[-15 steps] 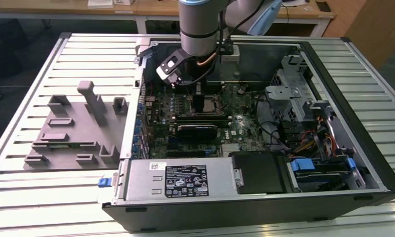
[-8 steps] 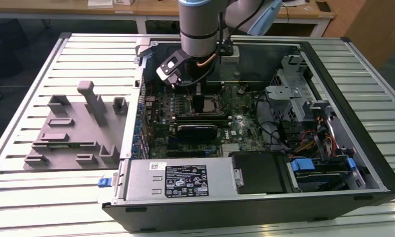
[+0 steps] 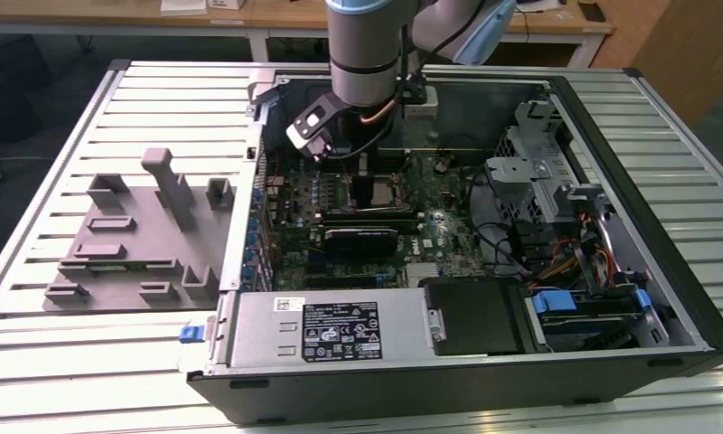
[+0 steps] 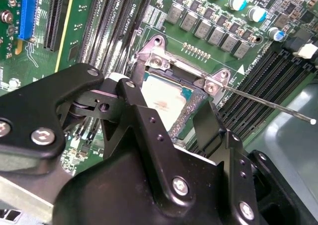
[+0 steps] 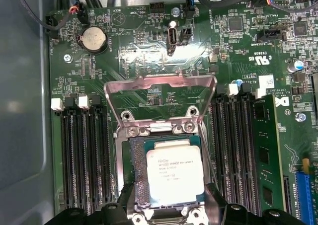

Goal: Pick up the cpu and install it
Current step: 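Place the cpu into insertion slot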

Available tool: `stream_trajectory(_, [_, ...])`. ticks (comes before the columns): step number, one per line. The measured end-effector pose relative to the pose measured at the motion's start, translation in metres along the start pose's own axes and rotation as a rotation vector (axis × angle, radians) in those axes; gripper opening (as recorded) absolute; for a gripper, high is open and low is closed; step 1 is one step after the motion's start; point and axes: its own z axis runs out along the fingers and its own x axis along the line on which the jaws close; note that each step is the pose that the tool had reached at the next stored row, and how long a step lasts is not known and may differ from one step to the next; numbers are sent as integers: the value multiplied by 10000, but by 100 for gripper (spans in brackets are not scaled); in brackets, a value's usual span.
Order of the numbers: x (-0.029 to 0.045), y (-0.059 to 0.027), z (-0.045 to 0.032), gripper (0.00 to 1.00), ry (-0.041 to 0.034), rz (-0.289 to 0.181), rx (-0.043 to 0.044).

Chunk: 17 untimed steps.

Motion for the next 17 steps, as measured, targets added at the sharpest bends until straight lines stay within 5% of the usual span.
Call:
stream_trajectory(9, [15, -2, 13, 66, 7, 5, 8])
stream_trajectory(17, [26, -3, 13, 66, 98, 10, 24])
